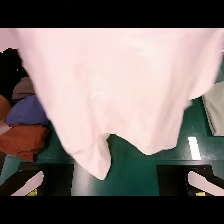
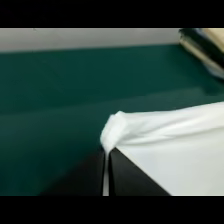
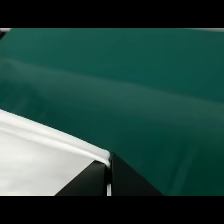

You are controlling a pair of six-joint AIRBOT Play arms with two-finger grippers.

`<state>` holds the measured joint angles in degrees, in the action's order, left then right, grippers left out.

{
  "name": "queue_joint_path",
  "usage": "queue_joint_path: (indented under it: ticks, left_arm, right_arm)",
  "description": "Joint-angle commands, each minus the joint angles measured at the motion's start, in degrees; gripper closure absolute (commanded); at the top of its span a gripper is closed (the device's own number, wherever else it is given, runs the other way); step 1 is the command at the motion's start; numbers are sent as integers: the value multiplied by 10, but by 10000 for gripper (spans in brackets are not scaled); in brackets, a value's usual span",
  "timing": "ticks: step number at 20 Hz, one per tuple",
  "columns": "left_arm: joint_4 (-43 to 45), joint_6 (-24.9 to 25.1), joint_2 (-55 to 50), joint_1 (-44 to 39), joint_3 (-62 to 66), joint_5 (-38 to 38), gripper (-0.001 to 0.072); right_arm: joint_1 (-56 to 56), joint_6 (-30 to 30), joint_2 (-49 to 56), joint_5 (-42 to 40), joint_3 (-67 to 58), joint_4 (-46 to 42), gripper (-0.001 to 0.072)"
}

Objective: Fold the shirts.

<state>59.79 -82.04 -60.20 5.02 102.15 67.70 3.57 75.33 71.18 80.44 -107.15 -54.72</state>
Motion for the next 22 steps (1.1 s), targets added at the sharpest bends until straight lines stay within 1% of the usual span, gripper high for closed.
queue_joint_path:
  ticks: [1,3,5,7,9,11,12,13,14,15,17,18,20,22]
  left_arm:
    - [15,1,-95,1,-78,23,682]
    - [15,17,-169,1,-109,-3,681]
    - [15,30,-248,1,-116,-36,681]
    - [7,30,-313,1,-115,-61,681]
    - [-8,30,-354,1,-115,-78,681]
    - [-8,30,-369,1,-116,-91,674]
    - [-8,29,-369,1,-115,-99,415]
    - [-8,24,-369,1,-115,-102,148]
    - [-6,15,-368,1,-111,-91,93]
    - [-1,5,-367,2,-103,-68,93]
    - [5,-5,-367,11,-79,24,94]
    - [21,-5,-361,13,-81,55,94]
    - [82,-21,-333,13,-120,79,94]
    - [88,-21,-277,11,-208,63,94]
  right_arm:
    - [-63,2,106,-27,70,-61,699]
    - [-88,2,172,-72,90,-87,698]
    - [-103,3,226,-110,93,-84,698]
    - [-112,3,264,-139,93,-78,698]
    - [-116,3,284,-156,93,-78,698]
    - [-116,3,291,-165,93,-78,694]
    - [-115,3,292,-168,93,-78,599]
    - [-113,3,290,-172,93,-78,387]
    - [-111,3,286,-172,92,-78,312]
    - [-107,3,277,-163,92,-78,312]
    - [-98,4,252,-119,94,-80,312]
    - [-92,3,233,-98,104,-80,312]
    - [-76,0,181,-93,156,-80,312]
    - [-54,0,120,-92,227,-79,312]
